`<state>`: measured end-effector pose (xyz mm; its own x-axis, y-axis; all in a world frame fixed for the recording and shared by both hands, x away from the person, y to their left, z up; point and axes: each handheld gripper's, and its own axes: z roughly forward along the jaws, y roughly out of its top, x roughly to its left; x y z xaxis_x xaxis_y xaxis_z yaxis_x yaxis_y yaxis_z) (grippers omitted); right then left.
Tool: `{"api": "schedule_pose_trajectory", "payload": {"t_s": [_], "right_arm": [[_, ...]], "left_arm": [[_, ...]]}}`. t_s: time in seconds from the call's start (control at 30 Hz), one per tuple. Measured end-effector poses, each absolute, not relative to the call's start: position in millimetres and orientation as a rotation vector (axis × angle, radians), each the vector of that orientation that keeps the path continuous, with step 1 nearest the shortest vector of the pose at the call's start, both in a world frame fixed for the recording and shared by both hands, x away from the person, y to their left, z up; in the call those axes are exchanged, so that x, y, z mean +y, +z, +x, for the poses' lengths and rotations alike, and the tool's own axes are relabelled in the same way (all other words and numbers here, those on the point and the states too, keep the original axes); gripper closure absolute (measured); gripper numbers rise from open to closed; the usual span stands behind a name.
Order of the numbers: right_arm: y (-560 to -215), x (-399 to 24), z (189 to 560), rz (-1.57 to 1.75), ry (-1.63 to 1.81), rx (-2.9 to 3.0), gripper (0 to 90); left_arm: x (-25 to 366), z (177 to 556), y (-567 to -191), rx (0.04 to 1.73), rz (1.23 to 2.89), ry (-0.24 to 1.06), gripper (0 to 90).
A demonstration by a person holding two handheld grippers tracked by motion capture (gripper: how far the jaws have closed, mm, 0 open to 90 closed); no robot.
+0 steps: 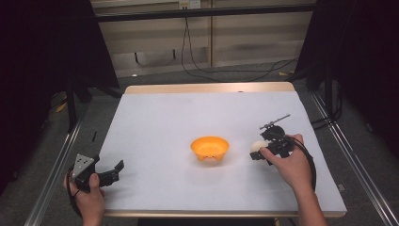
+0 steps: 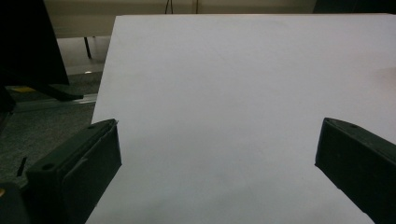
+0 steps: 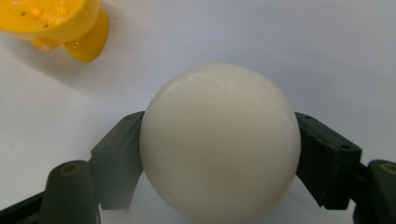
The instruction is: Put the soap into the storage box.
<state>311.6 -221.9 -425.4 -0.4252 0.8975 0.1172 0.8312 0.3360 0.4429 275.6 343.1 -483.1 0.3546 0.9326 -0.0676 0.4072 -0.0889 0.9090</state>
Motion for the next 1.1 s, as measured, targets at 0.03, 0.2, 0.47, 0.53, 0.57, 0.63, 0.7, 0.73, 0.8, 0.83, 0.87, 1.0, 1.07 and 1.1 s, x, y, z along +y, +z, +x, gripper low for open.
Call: {"api": "schedule_pose_trajectory", "payload": {"t_s": [0.03, 0.2, 0.47, 0.53, 0.57, 0.63, 0.7, 0.73, 0.8, 0.83, 0.87, 1.0, 1.07, 1.1], "right_arm": [[-424.5, -221.6, 312.8, 1.585, 0.673, 2.447, 23.9], [-421.3, -216.2, 316.2, 1.576, 0.699, 2.449, 23.9], [-417.3, -206.8, 320.4, 1.564, 0.696, 2.455, 23.9], [-415.5, -206.3, 321.2, 1.565, 0.694, 2.453, 23.8], [-414.5, -204.9, 322.3, 1.569, 0.705, 2.45, 23.9], [-413.9, -204.2, 322.8, 1.568, 0.703, 2.455, 23.9], [-413.0, -201.4, 323.4, 1.568, 0.694, 2.453, 23.9], [-411.6, -197.8, 323.8, 1.561, 0.683, 2.459, 23.9], [-409.7, -195.7, 324.8, 1.554, 0.686, 2.469, 23.9], [-408.6, -194.6, 325.5, 1.548, 0.685, 2.467, 23.9], [-408.6, -194.6, 325.5, 1.548, 0.685, 2.467, 23.9], [-401.3, -188.9, 328.6, 1.535, 0.684, 2.479, 23.8], [-400.0, -188.2, 329.0, 1.537, 0.684, 2.48, 23.8], [-398.4, -187.3, 330.1, 1.524, 0.694, 2.482, 23.8]], "left_arm": [[343.1, 275.5, -483.1, 1.208, 1.674, 0.7, 0.1], [343.0, 275.2, -483.2, 1.206, 1.669, 0.699, 0.1], [342.7, 275.3, -483.1, 1.207, 1.672, 0.705, 0.1], [342.7, 275.3, -483.2, 1.203, 1.671, 0.697, 0.1], [342.5, 275.1, -483.2, 1.206, 1.667, 0.698, 0.1], [343.4, 275.0, -483.1, 1.199, 1.672, 0.7, 0.1], [343.3, 275.0, -483.1, 1.199, 1.671, 0.7, 0.2], [343.3, 275.1, -483.1, 1.199, 1.672, 0.7, 0.1], [342.7, 275.3, -483.1, 1.205, 1.673, 0.704, 0.2], [342.8, 275.4, -483.0, 1.202, 1.679, 0.697, 0.2], [342.6, 275.4, -483.0, 1.202, 1.681, 0.698, 0.2], [342.2, 275.6, -483.1, 1.203, 1.682, 0.696, 0.2], [342.0, 275.7, -483.1, 1.203, 1.683, 0.696, 0.2], [341.9, 275.7, -483.2, 1.202, 1.682, 0.694, 0.2]]}}
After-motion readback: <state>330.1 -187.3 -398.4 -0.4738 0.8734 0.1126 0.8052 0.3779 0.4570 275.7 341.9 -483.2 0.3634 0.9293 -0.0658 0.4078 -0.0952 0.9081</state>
